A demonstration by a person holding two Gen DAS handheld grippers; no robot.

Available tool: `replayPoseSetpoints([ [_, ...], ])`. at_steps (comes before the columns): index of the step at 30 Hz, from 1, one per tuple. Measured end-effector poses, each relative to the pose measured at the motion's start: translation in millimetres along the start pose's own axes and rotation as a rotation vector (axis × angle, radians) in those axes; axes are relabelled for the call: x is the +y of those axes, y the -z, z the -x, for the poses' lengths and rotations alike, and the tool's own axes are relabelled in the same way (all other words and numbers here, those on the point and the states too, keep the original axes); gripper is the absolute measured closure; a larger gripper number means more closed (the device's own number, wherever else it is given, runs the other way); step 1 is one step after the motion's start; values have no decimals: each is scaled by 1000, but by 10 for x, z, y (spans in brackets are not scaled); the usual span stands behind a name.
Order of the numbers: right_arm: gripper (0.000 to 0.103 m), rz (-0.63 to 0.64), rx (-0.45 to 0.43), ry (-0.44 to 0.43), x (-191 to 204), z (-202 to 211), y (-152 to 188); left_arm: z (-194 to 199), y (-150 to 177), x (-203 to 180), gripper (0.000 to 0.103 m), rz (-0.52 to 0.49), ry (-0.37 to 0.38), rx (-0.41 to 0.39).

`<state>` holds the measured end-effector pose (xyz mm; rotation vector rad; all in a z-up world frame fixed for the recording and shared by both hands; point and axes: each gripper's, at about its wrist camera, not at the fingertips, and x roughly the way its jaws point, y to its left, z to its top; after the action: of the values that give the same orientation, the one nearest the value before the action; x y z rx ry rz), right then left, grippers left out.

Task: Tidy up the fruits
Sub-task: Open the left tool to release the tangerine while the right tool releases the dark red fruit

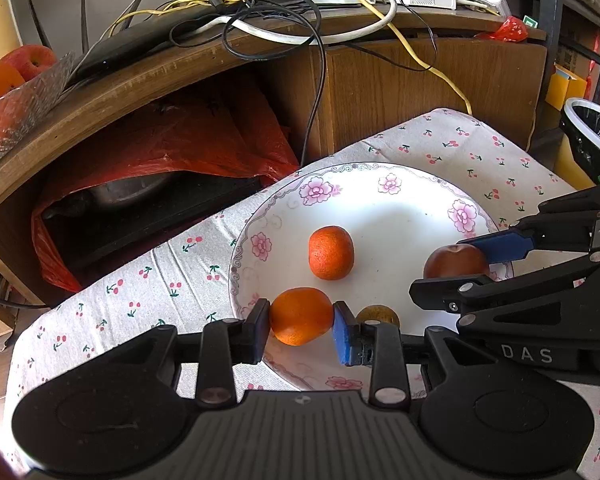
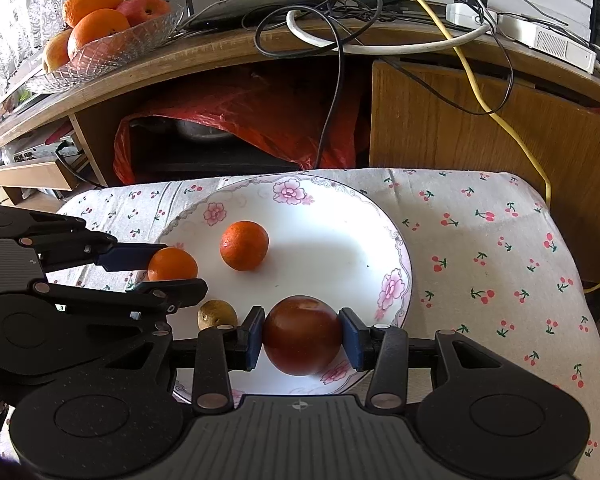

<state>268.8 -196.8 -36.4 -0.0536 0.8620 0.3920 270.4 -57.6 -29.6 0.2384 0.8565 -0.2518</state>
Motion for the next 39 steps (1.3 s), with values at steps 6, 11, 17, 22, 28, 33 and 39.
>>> replayPoseSetpoints([
  [6,65,-2,2,5,-7,-6,1,4,1,4,61,4,-1,-2],
  [11,64,3,-2,10,-6,-2,0,20,-9,24,60,9,-4,-10],
  [17,59,0,-29,14,-15,52,-25,46,-21,30,59,15,-7,-18],
  [22,59,-3,-42,20,-23,92,-34,91,-33,15,59,10,-11,-31],
  [28,59,0,-49,26,11,150,-32,158,-17,23,58,11,-12,-43],
  [33,59,-2,-60,25,42,222,-37,233,-19,42,58,19,-14,-59],
  [39,59,-2,-71,25,78,304,-41,310,-16,54,58,26,-14,-72],
])
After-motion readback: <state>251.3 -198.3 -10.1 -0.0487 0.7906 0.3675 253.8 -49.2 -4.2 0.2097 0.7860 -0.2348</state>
